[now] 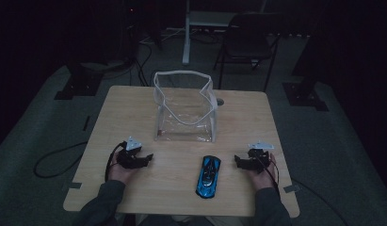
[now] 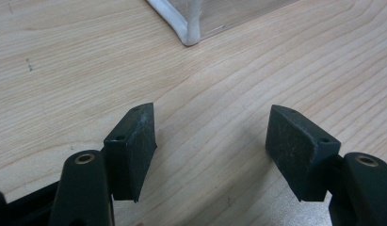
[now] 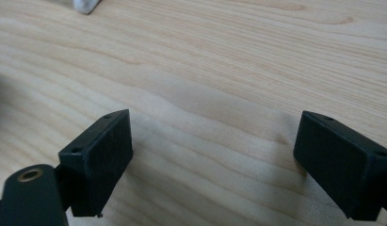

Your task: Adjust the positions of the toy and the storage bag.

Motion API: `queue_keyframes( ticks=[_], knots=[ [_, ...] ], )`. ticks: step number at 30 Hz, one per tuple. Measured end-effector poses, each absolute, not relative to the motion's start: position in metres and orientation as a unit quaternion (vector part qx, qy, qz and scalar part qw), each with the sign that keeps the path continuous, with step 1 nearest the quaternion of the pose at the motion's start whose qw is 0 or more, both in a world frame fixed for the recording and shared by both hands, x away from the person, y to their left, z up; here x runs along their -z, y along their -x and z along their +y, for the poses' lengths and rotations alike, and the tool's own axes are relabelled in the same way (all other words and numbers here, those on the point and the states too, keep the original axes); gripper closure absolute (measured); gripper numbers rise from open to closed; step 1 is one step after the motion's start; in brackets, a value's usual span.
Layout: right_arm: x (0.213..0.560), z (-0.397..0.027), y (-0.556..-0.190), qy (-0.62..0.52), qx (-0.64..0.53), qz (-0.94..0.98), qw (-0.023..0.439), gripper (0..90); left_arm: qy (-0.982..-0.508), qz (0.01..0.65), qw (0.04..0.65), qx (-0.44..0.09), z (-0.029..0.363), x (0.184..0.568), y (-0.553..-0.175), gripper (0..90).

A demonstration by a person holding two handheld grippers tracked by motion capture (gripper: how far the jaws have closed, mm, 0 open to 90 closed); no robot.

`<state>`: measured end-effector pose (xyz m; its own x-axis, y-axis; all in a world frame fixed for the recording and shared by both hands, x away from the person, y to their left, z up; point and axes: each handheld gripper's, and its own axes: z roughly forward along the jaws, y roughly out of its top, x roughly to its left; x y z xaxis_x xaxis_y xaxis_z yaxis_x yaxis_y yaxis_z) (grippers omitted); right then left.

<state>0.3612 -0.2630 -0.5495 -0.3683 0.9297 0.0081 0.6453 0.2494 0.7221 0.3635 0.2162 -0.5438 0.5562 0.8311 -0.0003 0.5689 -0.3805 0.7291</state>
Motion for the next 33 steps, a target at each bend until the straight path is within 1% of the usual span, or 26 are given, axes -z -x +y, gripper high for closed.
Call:
queue_keyframes(
  ticks=[6,10,16,18,19,27,33],
  knots=[
    [0.55,-0.263,-0.361,-0.517,-0.327,0.761,0.218,11.8,-0.809,0.433,0.353,-0.182,0.215,0.543,-0.362,33.9],
    [0.549,-0.264,-0.356,-0.527,-0.326,0.752,0.224,15.0,-0.812,0.43,0.353,-0.178,0.213,0.543,-0.362,34.0],
    [0.547,-0.26,-0.355,-0.536,-0.316,0.751,0.221,15.5,-0.815,0.428,0.353,-0.169,0.211,0.542,-0.36,34.2],
    [0.546,-0.259,-0.352,-0.533,-0.315,0.754,0.219,22.0,-0.818,0.424,0.353,-0.166,0.209,0.541,-0.359,34.3],
    [0.545,-0.259,-0.351,-0.532,-0.314,0.755,0.218,22.6,-0.818,0.422,0.354,-0.165,0.208,0.541,-0.359,34.3],
    [0.541,-0.251,-0.336,-0.522,-0.309,0.764,0.22,22.5,-0.823,0.401,0.373,-0.149,0.193,0.538,-0.356,34.3],
    [0.538,-0.246,-0.328,-0.513,-0.311,0.768,0.223,21.6,-0.828,0.381,0.383,-0.147,0.18,0.535,-0.353,34.2]
  ],
)
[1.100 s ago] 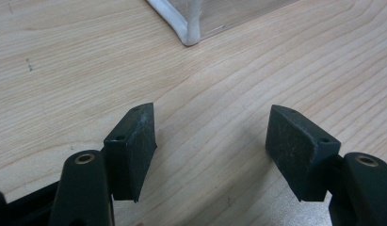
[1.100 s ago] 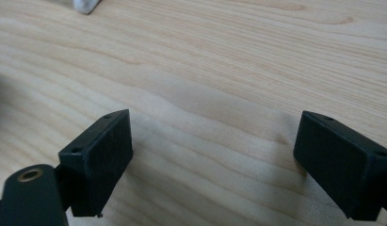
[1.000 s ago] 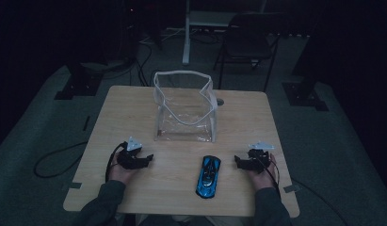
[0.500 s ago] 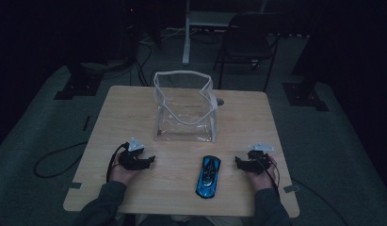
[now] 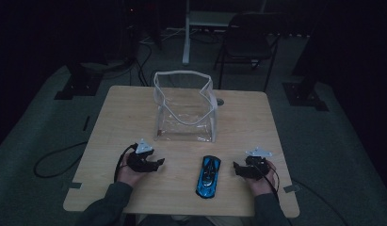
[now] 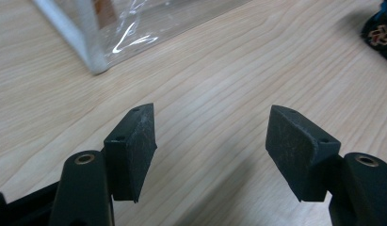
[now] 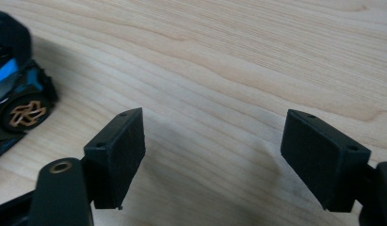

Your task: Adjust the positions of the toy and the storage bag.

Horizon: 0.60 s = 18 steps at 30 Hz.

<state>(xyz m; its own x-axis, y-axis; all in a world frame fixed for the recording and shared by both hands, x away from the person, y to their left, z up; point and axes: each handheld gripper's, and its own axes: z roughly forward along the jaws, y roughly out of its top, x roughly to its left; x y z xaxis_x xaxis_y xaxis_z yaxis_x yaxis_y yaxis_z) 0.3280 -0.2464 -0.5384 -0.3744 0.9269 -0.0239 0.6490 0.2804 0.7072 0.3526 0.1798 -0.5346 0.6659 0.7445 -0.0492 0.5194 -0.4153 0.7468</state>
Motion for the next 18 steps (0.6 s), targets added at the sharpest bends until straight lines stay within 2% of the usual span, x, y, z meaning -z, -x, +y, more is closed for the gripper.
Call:
queue_keyframes(
  ticks=[4,9,13,18],
  knots=[
    [0.536,-0.243,-0.326,-0.507,-0.321,0.768,0.223,24.0,-0.826,0.379,0.388,-0.154,0.177,0.533,-0.354,34.2],
    [0.521,-0.241,-0.334,-0.485,-0.369,0.76,0.224,42.8,-0.814,0.389,0.398,-0.164,0.183,0.526,-0.365,34.4],
    [0.508,-0.237,-0.345,-0.47,-0.396,0.759,0.214,55.3,-0.808,0.392,0.405,-0.174,0.188,0.519,-0.372,38.2],
    [0.495,-0.225,-0.365,-0.447,-0.413,0.768,0.202,60.0,-0.798,0.399,0.416,-0.177,0.191,0.508,-0.388,43.8]
  ],
)
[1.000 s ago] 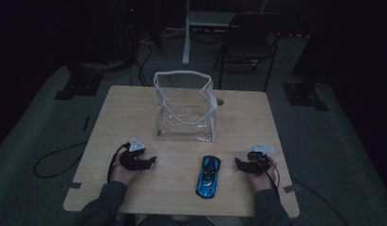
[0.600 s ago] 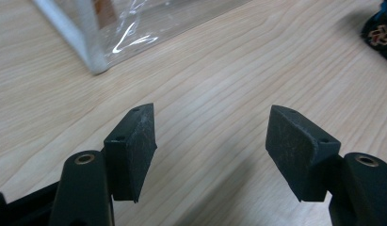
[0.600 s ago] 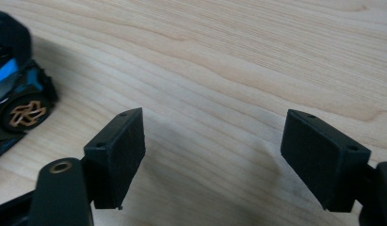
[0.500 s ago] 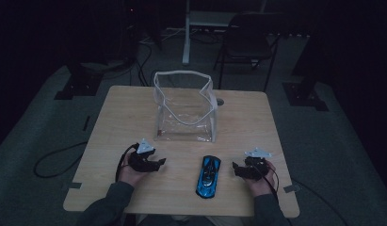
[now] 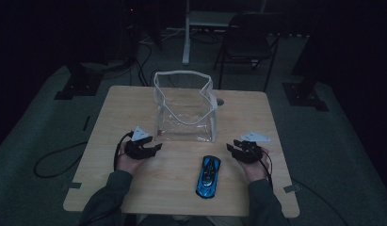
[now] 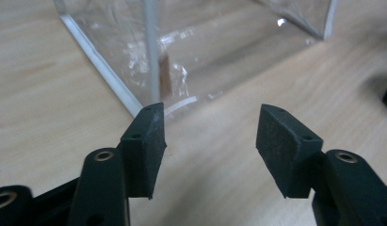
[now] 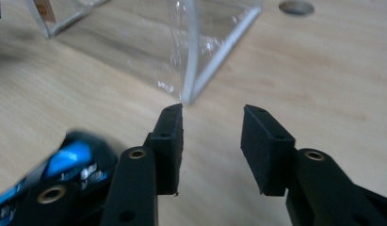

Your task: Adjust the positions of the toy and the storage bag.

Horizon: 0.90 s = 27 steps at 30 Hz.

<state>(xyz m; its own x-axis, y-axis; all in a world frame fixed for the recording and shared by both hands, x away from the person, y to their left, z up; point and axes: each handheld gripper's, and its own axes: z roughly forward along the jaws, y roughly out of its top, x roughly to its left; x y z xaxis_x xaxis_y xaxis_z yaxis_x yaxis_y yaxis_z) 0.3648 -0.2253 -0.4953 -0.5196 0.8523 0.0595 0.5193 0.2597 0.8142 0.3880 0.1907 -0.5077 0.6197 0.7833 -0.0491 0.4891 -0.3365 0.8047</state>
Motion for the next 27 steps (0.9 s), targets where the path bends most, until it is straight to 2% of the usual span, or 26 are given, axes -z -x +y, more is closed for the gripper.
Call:
queue_keyframes(
  ticks=[5,13,17,20,22,25,27],
  knots=[
    [0.483,-0.212,-0.388,-0.418,-0.426,0.773,0.213,67.2,-0.796,0.396,0.417,-0.189,0.184,0.499,-0.406,44.6],
    [0.475,-0.188,-0.424,-0.395,-0.446,0.776,0.207,60.8,-0.798,0.391,0.414,-0.195,0.173,0.492,-0.425,49.8],
    [0.476,-0.181,-0.436,-0.397,-0.447,0.777,0.198,60.8,-0.797,0.395,0.411,-0.197,0.171,0.492,-0.431,57.6],
    [0.478,-0.178,-0.44,-0.387,-0.446,0.784,0.192,64.7,-0.797,0.398,0.41,-0.197,0.172,0.492,-0.433,62.9],
    [0.479,-0.177,-0.441,-0.383,-0.453,0.784,0.186,69.4,-0.796,0.401,0.409,-0.196,0.175,0.491,-0.434,71.8],
    [0.479,-0.177,-0.441,-0.379,-0.452,0.785,0.188,71.2,-0.795,0.401,0.41,-0.197,0.176,0.492,-0.435,80.2],
    [0.478,-0.177,-0.441,-0.38,-0.451,0.785,0.19,74.7,-0.796,0.401,0.409,-0.198,0.177,0.492,-0.435,82.2]
  ],
)
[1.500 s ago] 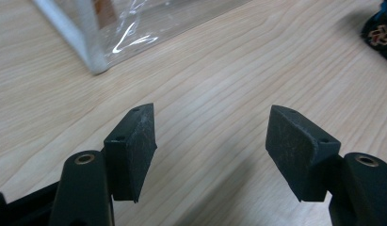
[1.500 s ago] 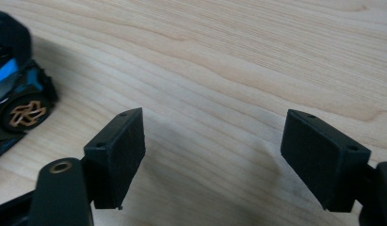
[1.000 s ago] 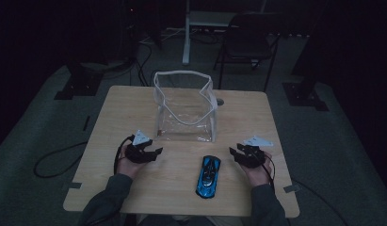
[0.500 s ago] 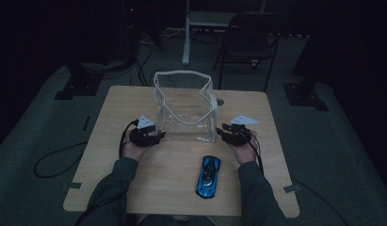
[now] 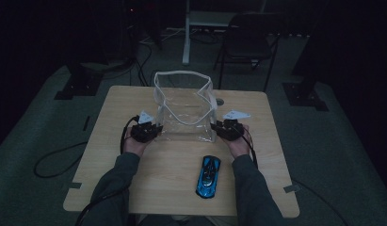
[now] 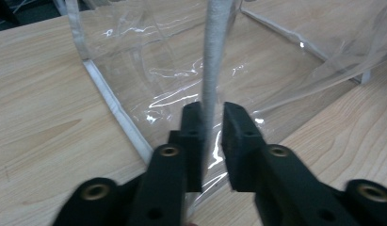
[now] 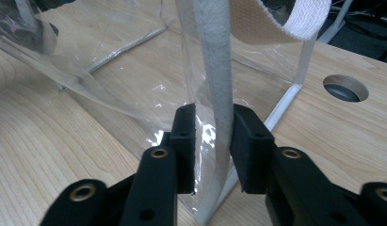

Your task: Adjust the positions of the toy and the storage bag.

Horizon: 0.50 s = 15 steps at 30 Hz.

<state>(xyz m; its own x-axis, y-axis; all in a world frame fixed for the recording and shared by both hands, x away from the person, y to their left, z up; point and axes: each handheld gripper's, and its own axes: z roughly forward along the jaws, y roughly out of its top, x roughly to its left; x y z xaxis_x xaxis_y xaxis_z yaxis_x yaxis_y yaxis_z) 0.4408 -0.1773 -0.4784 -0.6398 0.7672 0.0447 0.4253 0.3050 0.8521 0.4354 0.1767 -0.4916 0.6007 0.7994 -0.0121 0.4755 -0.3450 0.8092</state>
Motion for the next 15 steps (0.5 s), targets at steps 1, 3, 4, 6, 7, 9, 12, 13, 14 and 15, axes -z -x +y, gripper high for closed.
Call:
queue_keyframes(
  ticks=[1,3,4,6,7,9,12,13,14,15],
  knots=[
    [0.478,-0.179,-0.441,-0.377,-0.452,0.787,0.186,79.8,-0.798,0.399,0.406,-0.2,0.176,0.492,-0.436,85.1],
    [0.478,-0.18,-0.44,-0.373,-0.45,0.789,0.188,84.4,-0.797,0.399,0.408,-0.198,0.176,0.492,-0.436,86.5],
    [0.478,-0.18,-0.44,-0.373,-0.45,0.789,0.188,84.4,-0.797,0.398,0.408,-0.199,0.176,0.492,-0.436,86.5],
    [0.477,-0.182,-0.438,-0.369,-0.453,0.79,0.185,86.9,-0.796,0.399,0.41,-0.199,0.175,0.491,-0.436,86.8],
    [0.477,-0.182,-0.438,-0.369,-0.453,0.79,0.185,86.9,-0.796,0.399,0.41,-0.199,0.175,0.491,-0.436,86.8],
    [0.477,-0.184,-0.436,-0.368,-0.452,0.79,0.187,87.3,-0.796,0.398,0.41,-0.198,0.175,0.491,-0.436,87.0],
    [0.476,-0.187,-0.433,-0.369,-0.452,0.789,0.19,87.4,-0.797,0.394,0.414,-0.195,0.171,0.492,-0.433,87.1],
    [0.476,-0.187,-0.433,-0.369,-0.452,0.789,0.19,87.4,-0.797,0.394,0.414,-0.195,0.171,0.492,-0.433,87.1],
    [0.477,-0.19,-0.43,-0.371,-0.453,0.787,0.191,87.5,-0.799,0.391,0.415,-0.194,0.17,0.492,-0.433,87.1],
    [0.477,-0.192,-0.429,-0.372,-0.452,0.787,0.192,87.5,-0.799,0.389,0.416,-0.193,0.169,0.492,-0.432,87.1]
  ],
)
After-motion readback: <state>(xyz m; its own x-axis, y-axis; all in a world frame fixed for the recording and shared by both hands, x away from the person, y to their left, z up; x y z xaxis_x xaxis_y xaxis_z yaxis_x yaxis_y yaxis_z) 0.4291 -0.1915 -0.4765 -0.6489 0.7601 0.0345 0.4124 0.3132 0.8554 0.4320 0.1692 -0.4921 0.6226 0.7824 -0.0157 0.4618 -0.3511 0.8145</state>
